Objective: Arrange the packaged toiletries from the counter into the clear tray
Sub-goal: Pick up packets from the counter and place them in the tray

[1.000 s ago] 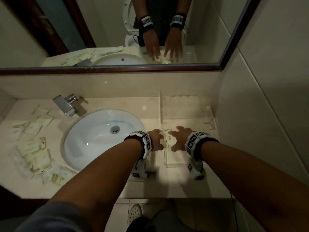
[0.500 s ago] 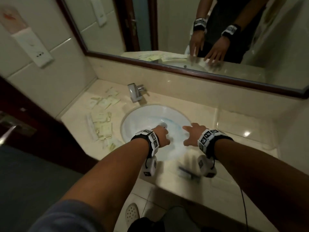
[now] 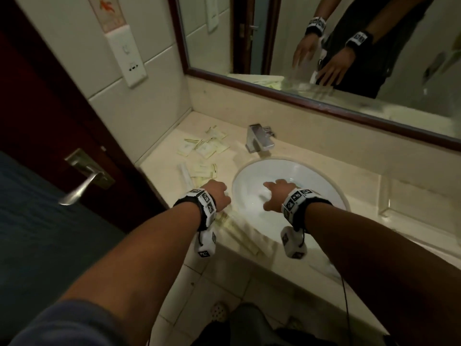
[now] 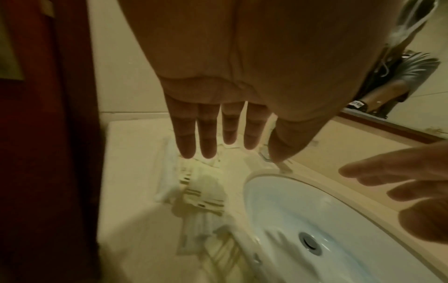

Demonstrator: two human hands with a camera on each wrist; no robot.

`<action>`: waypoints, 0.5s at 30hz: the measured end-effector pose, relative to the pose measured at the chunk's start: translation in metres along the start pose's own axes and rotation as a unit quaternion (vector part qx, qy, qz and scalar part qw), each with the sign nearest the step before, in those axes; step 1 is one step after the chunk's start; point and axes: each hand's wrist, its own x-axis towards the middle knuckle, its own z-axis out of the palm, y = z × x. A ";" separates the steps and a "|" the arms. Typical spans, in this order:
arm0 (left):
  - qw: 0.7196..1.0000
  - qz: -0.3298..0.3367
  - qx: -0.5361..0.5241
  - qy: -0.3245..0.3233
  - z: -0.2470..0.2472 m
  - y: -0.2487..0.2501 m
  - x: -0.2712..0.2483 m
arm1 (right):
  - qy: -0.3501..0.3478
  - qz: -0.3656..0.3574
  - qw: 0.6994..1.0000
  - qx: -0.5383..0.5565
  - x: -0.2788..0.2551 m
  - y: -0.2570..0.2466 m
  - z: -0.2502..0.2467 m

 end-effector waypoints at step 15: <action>0.994 -0.092 -0.055 0.007 -0.002 -0.111 0.012 | -0.041 -0.056 0.997 -0.024 0.053 -0.105 0.008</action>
